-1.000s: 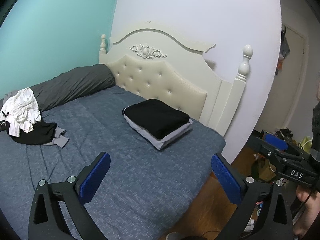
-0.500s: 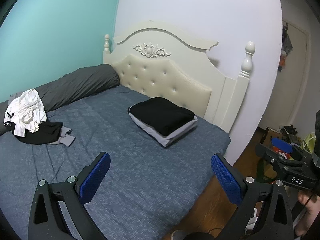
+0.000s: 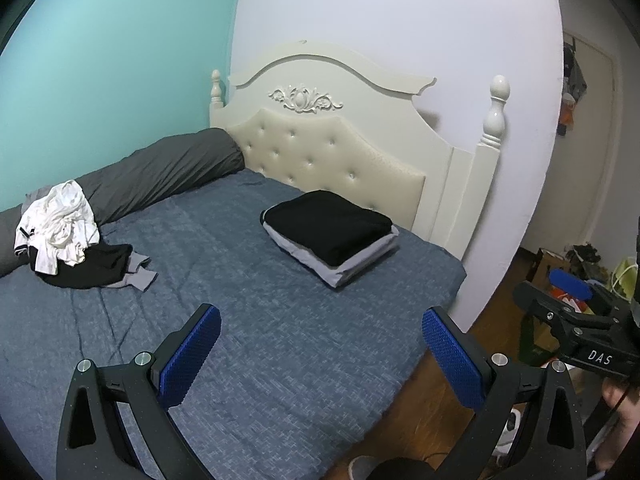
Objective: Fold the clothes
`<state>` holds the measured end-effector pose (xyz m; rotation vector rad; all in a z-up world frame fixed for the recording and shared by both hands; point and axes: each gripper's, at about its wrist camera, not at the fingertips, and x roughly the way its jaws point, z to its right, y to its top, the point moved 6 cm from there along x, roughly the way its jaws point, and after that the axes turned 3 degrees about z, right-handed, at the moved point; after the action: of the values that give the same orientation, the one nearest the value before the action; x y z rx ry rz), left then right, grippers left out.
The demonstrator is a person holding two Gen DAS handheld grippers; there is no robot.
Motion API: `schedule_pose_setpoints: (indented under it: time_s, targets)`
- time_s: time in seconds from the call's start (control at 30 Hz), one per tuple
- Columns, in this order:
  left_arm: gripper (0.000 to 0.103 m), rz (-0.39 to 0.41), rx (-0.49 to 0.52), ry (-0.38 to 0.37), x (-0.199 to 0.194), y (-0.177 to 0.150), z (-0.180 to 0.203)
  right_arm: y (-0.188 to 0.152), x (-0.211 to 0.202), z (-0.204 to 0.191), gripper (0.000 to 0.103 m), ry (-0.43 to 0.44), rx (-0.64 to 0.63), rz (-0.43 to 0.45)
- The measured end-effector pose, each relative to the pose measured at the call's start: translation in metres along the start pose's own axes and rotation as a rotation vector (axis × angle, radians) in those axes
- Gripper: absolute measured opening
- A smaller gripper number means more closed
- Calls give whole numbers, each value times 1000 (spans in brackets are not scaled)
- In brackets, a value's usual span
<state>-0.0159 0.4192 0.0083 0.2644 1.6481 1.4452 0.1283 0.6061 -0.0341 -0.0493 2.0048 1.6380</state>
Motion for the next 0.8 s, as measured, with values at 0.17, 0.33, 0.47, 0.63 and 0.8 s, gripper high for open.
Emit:
schedule_pose_setpoints:
  time_s: [0.17, 0.33, 0.47, 0.63, 0.8]
  targets:
    - [103, -2, 6, -4, -2, -2, 1, -1, -2, 1, 101, 0, -2, 1]
    - [103, -4, 8, -8, -4, -4, 4, -3, -3, 2, 101, -1, 2, -2]
    - [103, -2, 15, -10, -7, -6, 6, -4, -4, 3, 101, -3, 4, -4]
    - [103, -6, 11, -18, -8, -7, 6, -4, -4, 5, 101, -3, 8, -6]
    - [103, 3, 15, -26, -11, -8, 8, -5, -4, 4, 101, -2, 8, -8]
